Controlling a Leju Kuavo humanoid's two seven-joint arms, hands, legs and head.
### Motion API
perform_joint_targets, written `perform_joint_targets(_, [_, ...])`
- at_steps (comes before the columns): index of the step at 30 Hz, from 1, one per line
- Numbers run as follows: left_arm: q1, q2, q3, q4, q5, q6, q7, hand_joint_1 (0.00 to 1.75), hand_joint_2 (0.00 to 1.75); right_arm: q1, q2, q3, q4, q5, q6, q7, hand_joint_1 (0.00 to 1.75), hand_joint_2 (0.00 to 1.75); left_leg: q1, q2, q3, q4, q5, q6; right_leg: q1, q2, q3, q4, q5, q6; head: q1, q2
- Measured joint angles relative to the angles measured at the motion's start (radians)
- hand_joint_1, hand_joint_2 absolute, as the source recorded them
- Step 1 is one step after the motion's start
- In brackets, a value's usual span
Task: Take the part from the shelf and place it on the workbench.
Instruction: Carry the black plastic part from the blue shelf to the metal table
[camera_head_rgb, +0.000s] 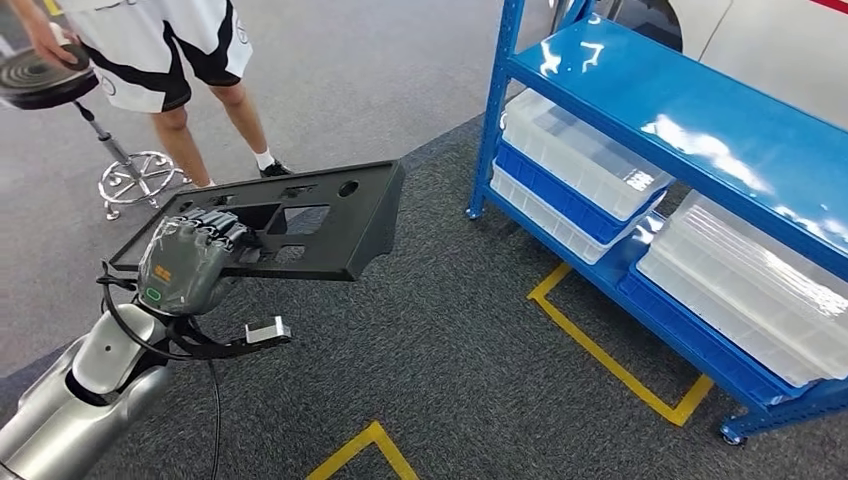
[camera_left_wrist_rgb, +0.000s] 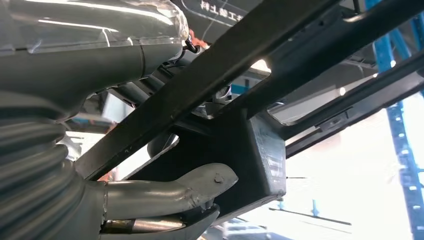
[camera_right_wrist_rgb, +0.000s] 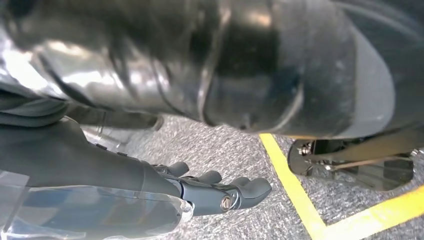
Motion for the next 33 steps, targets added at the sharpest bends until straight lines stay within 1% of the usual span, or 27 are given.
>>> perform_joint_targets(1, [0.000, 0.000, 0.000, 0.000, 0.001, 0.000, 0.000, 1.75, 1.75, 0.000, -0.001, 0.000, 0.000, 0.001, 0.000, 0.000, 0.00, 0.00, 0.001, -0.015, -0.002, 0.003, 0.001, -0.001, -0.002, 0.002, 0.011, -0.022, 0.024, 0.000, 0.000, 0.000])
perform_joint_targets(2, [0.000, 0.000, 0.000, 0.000, 0.002, 0.001, 0.000, 1.75, 1.75, 0.000, -0.002, 0.000, 0.000, 0.003, 0.000, 0.000, 0.00, 0.00, 0.002, -0.030, -0.003, 0.006, 0.001, -0.003, -0.006, 0.009, 0.037, -0.077, 0.062, 0.000, 0.000, 0.000])
perform_joint_targets(4, [-0.002, 0.000, 0.000, 0.000, 0.008, 0.004, -0.001, 1.75, 1.75, 0.002, -0.004, 0.000, 0.000, 0.006, 0.000, -0.001, 0.00, 0.00, 0.002, -0.056, -0.010, 0.015, 0.001, -0.011, -0.014, 0.055, 0.093, -0.199, 0.114, -0.001, 0.000, 0.000])
perform_joint_targets(6, [-0.004, 0.000, 0.001, 0.000, 0.015, 0.009, -0.002, 1.75, 1.75, 0.003, -0.005, 0.000, 0.001, 0.008, 0.000, -0.001, 0.00, 0.00, 0.002, -0.079, -0.021, 0.020, 0.006, -0.025, -0.015, 0.086, 0.112, -0.248, 0.124, -0.003, 0.000, 0.000])
perform_joint_targets(8, [-0.002, 0.003, 0.003, 0.000, 0.018, 0.013, -0.003, 1.75, 1.75, 0.000, -0.006, 0.000, 0.001, 0.009, 0.000, -0.001, 0.00, 0.00, 0.006, -0.102, -0.029, 0.017, 0.014, -0.041, -0.012, 0.067, 0.110, -0.251, 0.129, -0.011, 0.000, 0.000])
perform_joint_targets(9, [0.000, 0.006, 0.005, 0.000, 0.020, 0.016, -0.003, 1.75, 1.75, -0.001, -0.008, 0.000, 0.001, 0.010, 0.000, 0.000, 0.00, 0.00, 0.007, -0.092, -0.034, 0.021, 0.011, -0.046, -0.012, 0.054, 0.111, -0.255, 0.132, -0.018, 0.000, 0.000])
perform_joint_targets(10, [0.002, 0.010, 0.006, 0.000, 0.021, 0.018, -0.003, 1.75, 1.75, -0.001, -0.009, 0.000, 0.001, 0.011, 0.000, 0.000, 0.00, 0.00, 0.006, -0.070, -0.043, 0.039, -0.001, -0.050, -0.012, 0.041, 0.112, -0.259, 0.136, -0.026, -0.001, 0.000])
perform_joint_targets(12, [0.003, 0.015, 0.010, 0.000, 0.025, 0.024, -0.003, 1.75, 1.75, 0.000, -0.011, 0.000, 0.001, 0.013, 0.001, 0.000, 0.00, 0.00, 0.002, -0.005, -0.084, 0.134, -0.057, -0.054, -0.009, 0.013, 0.112, -0.264, 0.140, -0.037, -0.002, 0.000])
perform_joint_targets(13, [0.003, 0.016, 0.011, 0.000, 0.027, 0.026, -0.003, 1.75, 1.75, 0.001, -0.011, 0.000, 0.001, 0.014, 0.001, 0.000, 0.00, 0.00, 0.002, 0.013, -0.112, 0.200, -0.091, -0.056, -0.005, -0.002, 0.110, -0.264, 0.140, -0.040, -0.002, 0.000])
perform_joint_targets(14, [0.004, 0.017, 0.012, 0.000, 0.029, 0.028, -0.003, 1.75, 1.75, 0.002, -0.011, 0.000, 0.001, 0.016, 0.001, 0.000, 0.00, 0.00, 0.003, 0.021, -0.135, 0.260, -0.116, -0.058, -0.002, -0.017, 0.109, -0.264, 0.139, -0.042, -0.002, 0.000])
perform_joint_targets(15, [0.006, 0.017, 0.012, 0.000, 0.030, 0.028, -0.003, 1.75, 1.75, 0.003, -0.011, 0.000, 0.002, 0.017, 0.001, 0.000, 0.00, 0.00, 0.003, 0.023, -0.145, 0.292, -0.125, -0.058, 0.001, -0.032, 0.109, -0.263, 0.139, -0.043, -0.002, 0.000])
perform_joint_targets(16, [0.008, 0.017, 0.012, 0.000, 0.030, 0.028, -0.003, 1.75, 1.75, 0.002, -0.012, 0.000, 0.002, 0.018, 0.001, 0.000, 0.00, 0.00, 0.003, 0.026, -0.135, 0.284, -0.114, -0.057, 0.003, -0.047, 0.108, -0.262, 0.138, -0.043, -0.002, 0.000])
perform_joint_targets(17, [0.009, 0.017, 0.014, 0.000, 0.031, 0.029, -0.003, 1.75, 1.75, 0.002, -0.012, 0.000, 0.002, 0.019, 0.000, 0.000, 0.00, 0.00, 0.002, 0.032, -0.106, 0.238, -0.088, -0.054, 0.005, -0.061, 0.109, -0.262, 0.137, -0.044, -0.002, 0.000])
perform_joint_targets(18, [0.009, 0.018, 0.016, 0.000, 0.031, 0.029, -0.003, 1.75, 1.75, 0.001, -0.012, 0.000, 0.002, 0.020, 0.000, 0.000, 0.00, 0.00, -0.001, 0.050, -0.064, 0.167, -0.059, -0.049, 0.007, -0.074, 0.110, -0.262, 0.136, -0.044, -0.002, 0.000])
perform_joint_targets(20, [0.007, 0.019, 0.021, 0.000, 0.032, 0.032, -0.004, 1.75, 1.75, 0.000, -0.012, 0.000, 0.002, 0.021, 0.000, 0.000, 0.00, 0.00, -0.015, 0.102, 0.001, 0.048, -0.026, -0.036, 0.014, -0.096, 0.113, -0.261, 0.133, -0.040, -0.002, 0.000])
perform_joint_targets(21, [0.007, 0.019, 0.023, 0.000, 0.032, 0.034, -0.004, 1.75, 1.75, -0.001, -0.012, 0.000, 0.002, 0.021, 0.000, 0.000, 0.00, 0.00, -0.021, 0.117, 0.013, 0.023, -0.023, -0.030, 0.017, -0.106, 0.114, -0.262, 0.132, -0.037, -0.002, 0.000])
perform_joint_targets(22, [0.007, 0.019, 0.025, 0.000, 0.032, 0.038, -0.004, 1.75, 1.75, -0.001, -0.012, 0.000, 0.002, 0.021, 0.000, 0.000, 0.00, 0.00, -0.026, 0.116, 0.013, 0.016, -0.025, -0.025, 0.019, -0.117, 0.115, -0.263, 0.131, -0.033, -0.002, 0.000])
perform_joint_targets(23, [0.009, 0.019, 0.026, 0.000, 0.032, 0.042, -0.004, 1.75, 1.75, -0.001, -0.012, 0.000, 0.002, 0.021, 0.000, 0.000, 0.00, 0.00, -0.026, 0.101, 0.010, 0.013, -0.021, -0.019, 0.018, -0.128, 0.117, -0.264, 0.132, -0.029, -0.002, 0.000])
perform_joint_targets(24, [0.012, 0.019, 0.027, 0.000, 0.032, 0.046, -0.004, 1.75, 1.75, -0.002, -0.012, 0.000, 0.002, 0.021, 0.000, 0.001, 0.00, 0.00, -0.023, 0.089, 0.011, 0.008, -0.017, -0.014, 0.017, -0.128, 0.119, -0.263, 0.128, -0.025, -0.002, 0.000])
perform_joint_targets(25, [0.014, 0.019, 0.028, 0.000, 0.032, 0.050, -0.005, 1.75, 1.75, -0.002, -0.013, 0.000, 0.002, 0.022, 0.001, 0.002, 0.00, 0.00, -0.020, 0.077, 0.012, 0.001, -0.012, -0.009, 0.015, -0.110, 0.116, -0.252, 0.117, -0.020, -0.002, 0.000])
perform_joint_targets(26, [0.015, 0.018, 0.029, 0.000, 0.032, 0.054, -0.005, 1.75, 1.75, -0.001, -0.013, 0.000, 0.002, 0.022, 0.001, 0.003, 0.00, 0.00, -0.016, 0.065, 0.013, -0.005, -0.006, -0.003, 0.012, -0.082, 0.105, -0.224, 0.096, -0.016, -0.002, 0.000])
perform_joint_targets(28, [0.014, 0.015, 0.030, -0.001, 0.031, 0.057, -0.006, 1.75, 1.75, 0.002, -0.014, 0.000, 0.002, 0.022, 0.001, 0.004, 0.00, 0.00, -0.013, 0.041, 0.012, -0.009, -0.001, 0.004, 0.007, -0.021, 0.053, -0.113, 0.035, -0.012, -0.001, 0.000])
perform_joint_targets(29, [0.014, 0.013, 0.029, -0.001, 0.031, 0.056, -0.007, 1.75, 1.75, 0.003, -0.015, 0.000, 0.002, 0.021, 0.000, 0.005, 0.00, 0.00, -0.014, 0.028, 0.009, -0.008, -0.001, 0.005, 0.006, -0.009, 0.022, -0.050, 0.011, -0.011, -0.001, 0.000])
perform_joint_targets(30, [0.015, 0.010, 0.029, -0.001, 0.029, 0.055, -0.009, 1.75, 1.75, 0.004, -0.015, 0.000, 0.003, 0.019, 0.000, 0.007, 0.00, 0.00, -0.014, 0.014, 0.008, -0.006, 0.000, 0.005, 0.005, -0.005, -0.001, -0.008, 0.002, -0.010, -0.001, 0.000])
perform_joint_targets(31, [0.015, 0.007, 0.027, -0.001, 0.026, 0.053, -0.011, 1.75, 1.75, 0.005, -0.016, 0.000, 0.003, 0.016, 0.000, 0.009, 0.00, 0.00, -0.014, 0.000, 0.006, -0.003, 0.000, 0.005, 0.004, -0.003, -0.009, 0.004, 0.011, -0.009, -0.001, 0.000])
perform_joint_targets(32, [0.013, 0.001, 0.025, 0.000, 0.021, 0.050, -0.013, 1.75, 1.75, 0.006, -0.017, 0.000, 0.003, 0.013, -0.001, 0.012, 0.00, 0.00, -0.013, -0.015, 0.005, 0.001, -0.001, 0.004, 0.002, -0.001, 0.000, -0.023, 0.040, -0.008, -0.001, 0.000])
perform_joint_targets(33, [0.010, -0.007, 0.023, 0.000, 0.014, 0.047, -0.015, 1.75, 1.75, 0.007, -0.018, 0.000, 0.003, 0.010, -0.001, 0.014, 0.00, 0.00, -0.013, -0.030, 0.004, 0.006, -0.002, 0.002, -0.001, 0.009, 0.025, -0.081, 0.080, -0.008, -0.001, 0.000])
